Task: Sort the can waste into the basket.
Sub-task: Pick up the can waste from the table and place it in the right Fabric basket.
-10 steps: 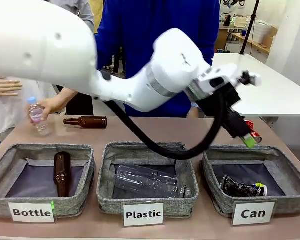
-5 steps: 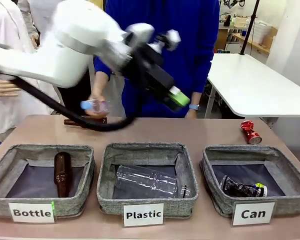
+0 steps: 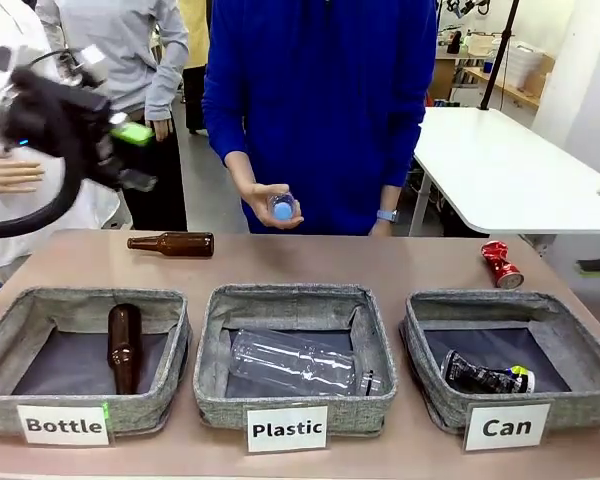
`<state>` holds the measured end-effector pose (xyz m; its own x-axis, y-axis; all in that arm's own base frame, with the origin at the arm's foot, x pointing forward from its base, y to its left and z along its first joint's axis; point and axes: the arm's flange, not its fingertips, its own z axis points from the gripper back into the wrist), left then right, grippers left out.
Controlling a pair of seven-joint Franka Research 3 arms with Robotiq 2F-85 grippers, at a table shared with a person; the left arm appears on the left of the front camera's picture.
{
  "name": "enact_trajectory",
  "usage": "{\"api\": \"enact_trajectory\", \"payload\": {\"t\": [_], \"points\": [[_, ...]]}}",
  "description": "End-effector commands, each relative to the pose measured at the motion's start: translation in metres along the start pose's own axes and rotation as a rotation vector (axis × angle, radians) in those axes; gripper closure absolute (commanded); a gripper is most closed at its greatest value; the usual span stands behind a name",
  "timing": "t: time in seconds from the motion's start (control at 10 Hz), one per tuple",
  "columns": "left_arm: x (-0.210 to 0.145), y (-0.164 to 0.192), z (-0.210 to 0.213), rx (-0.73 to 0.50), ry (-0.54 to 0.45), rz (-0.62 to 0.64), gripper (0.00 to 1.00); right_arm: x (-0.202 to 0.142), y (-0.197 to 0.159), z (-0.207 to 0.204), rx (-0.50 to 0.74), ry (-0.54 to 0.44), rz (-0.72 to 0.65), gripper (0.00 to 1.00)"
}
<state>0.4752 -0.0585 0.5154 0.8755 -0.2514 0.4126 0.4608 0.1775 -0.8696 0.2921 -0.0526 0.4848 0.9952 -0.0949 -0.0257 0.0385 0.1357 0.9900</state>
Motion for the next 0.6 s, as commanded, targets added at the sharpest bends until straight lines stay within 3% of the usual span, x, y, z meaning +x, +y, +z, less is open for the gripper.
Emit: {"api": "enact_trajectory", "payload": {"t": [0.0,0.3,0.4,0.5], "points": [[-0.027,0.034,0.033,-0.061,-0.125,0.116,0.00,0.018,-0.003,-0.042,0.026,0.014,-0.083,0.00],[-0.109,0.079,0.096,-0.062,-0.355,0.193,0.00,0.037,-0.011,-0.072,0.014,0.035,-0.106,0.00],[-0.129,0.092,0.108,-0.059,-0.372,0.177,0.00,0.029,-0.013,-0.058,0.023,0.061,-0.071,0.00],[-0.093,0.087,0.096,-0.038,-0.267,0.224,0.00,0.029,-0.013,-0.058,0.023,0.061,-0.071,0.00]]}}
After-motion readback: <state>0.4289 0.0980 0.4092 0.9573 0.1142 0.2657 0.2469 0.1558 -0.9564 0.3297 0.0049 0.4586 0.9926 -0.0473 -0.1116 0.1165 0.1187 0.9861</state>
